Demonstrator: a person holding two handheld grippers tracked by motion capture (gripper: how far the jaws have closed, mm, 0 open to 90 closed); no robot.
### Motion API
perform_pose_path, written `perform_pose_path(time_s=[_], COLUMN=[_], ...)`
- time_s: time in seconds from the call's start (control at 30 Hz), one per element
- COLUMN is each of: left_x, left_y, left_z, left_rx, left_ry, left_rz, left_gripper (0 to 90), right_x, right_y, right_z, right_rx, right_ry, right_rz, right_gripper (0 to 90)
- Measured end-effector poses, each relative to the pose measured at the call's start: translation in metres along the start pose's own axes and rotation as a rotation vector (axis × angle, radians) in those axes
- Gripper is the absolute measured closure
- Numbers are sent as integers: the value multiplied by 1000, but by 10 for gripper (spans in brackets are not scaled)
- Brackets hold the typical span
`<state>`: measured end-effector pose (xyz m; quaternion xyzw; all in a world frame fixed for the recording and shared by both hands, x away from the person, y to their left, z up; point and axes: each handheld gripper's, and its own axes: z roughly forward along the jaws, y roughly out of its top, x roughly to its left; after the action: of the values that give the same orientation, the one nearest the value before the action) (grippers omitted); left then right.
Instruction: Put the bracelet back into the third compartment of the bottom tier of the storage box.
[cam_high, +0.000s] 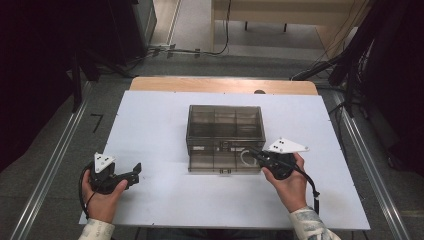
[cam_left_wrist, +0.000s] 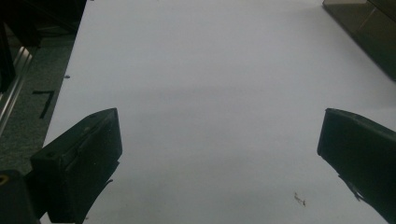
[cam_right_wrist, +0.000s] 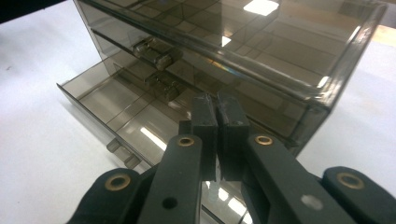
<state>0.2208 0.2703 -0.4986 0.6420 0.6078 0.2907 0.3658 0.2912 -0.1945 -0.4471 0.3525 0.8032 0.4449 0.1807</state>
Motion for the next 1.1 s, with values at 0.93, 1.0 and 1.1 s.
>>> perform_pose_path(time_s=[0.93, 1.0, 1.1], left_x=[1, 1, 1], left_y=[0, 0, 0], left_z=[-1, -1, -1], left_rx=[0, 1, 0], left_ry=[1, 0, -2], left_rz=[-4, -4, -4], left_gripper=[0, 0, 0], right_x=[-11, -12, -12], right_y=[-21, -22, -23], right_z=[31, 32, 34], right_rx=[195, 217, 240], right_ry=[-44, -43, -40], right_rz=[25, 33, 36], right_gripper=[851, 851, 851])
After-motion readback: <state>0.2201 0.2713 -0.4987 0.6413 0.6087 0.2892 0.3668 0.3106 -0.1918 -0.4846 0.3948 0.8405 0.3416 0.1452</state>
